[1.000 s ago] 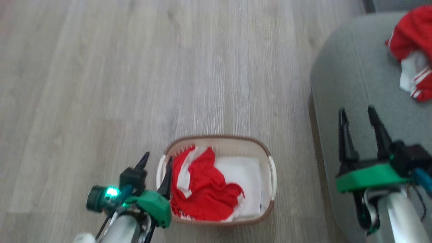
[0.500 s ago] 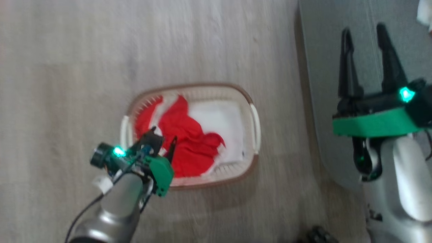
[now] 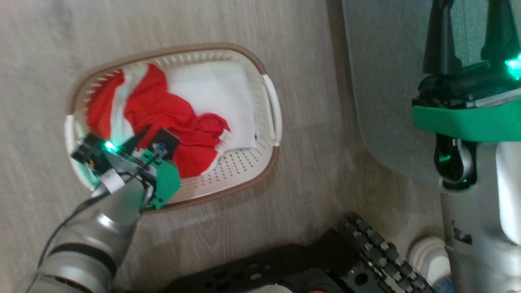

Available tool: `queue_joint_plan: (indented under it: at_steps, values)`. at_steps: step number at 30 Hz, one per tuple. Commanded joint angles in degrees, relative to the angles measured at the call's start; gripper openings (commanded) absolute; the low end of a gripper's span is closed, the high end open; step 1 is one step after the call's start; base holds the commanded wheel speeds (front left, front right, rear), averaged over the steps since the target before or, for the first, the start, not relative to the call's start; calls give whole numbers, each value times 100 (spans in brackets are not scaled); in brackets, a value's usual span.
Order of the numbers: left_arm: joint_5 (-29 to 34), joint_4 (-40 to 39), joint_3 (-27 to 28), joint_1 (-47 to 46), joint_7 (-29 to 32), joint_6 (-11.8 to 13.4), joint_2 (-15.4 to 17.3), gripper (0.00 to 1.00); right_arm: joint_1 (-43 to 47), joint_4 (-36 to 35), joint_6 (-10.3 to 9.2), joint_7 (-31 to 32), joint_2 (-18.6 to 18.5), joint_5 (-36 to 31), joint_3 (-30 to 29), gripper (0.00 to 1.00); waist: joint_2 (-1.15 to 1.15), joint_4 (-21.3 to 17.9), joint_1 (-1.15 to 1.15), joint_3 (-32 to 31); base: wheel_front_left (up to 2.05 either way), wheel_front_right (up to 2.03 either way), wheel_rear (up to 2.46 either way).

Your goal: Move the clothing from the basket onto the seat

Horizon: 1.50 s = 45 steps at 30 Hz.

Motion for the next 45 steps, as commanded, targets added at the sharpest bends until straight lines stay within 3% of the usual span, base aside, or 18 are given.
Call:
queue_joint_plan:
  at_steps: [1, 14, 15, 16, 17, 25, 36, 45]
  values:
    - [71, 21, 49, -56, 27, 89, 188, 100, 14, -259, 41, -36, 3, 79, 117, 100, 0, -297, -1, 403, 0, 0, 0]
    - [297, 227, -289, -544, 419, 303, 393, 98, -185, -351, 41, -36, 3, 300, 238, 100, 0, -480, -1, 799, 0, 0, 0]
    - [287, 235, -295, -552, 460, 311, 379, 50, -188, -344, 41, -36, 3, 304, 240, 100, 0, -483, -1, 798, 0, 0, 0]
    - [272, 241, -297, -556, 491, 318, 359, 29, -190, -333, 41, -36, 3, 306, 239, 100, 0, -482, -1, 791, 0, 0, 0]
    - [258, 246, -302, -555, 513, 324, 337, 0, -191, -320, 41, -36, 3, 308, 238, 100, 0, -480, -1, 777, 0, 0, 0]
    - [97, 267, -321, -407, 308, 285, 157, 0, -156, -168, 41, -36, 3, 266, 229, 100, 0, -360, -1, 424, 0, 0, 0]
    - [-214, 113, -293, -136, -178, 112, -164, 0, 113, 347, 41, -36, 3, -22, 183, 100, 0, 65, -1, -625, 0, 0, 0]
    - [-1093, -864, 133, 297, -268, -167, -396, 0, 621, 1154, 41, -36, 3, -452, 112, 100, 0, 576, -1, -1975, 0, 0, 0]
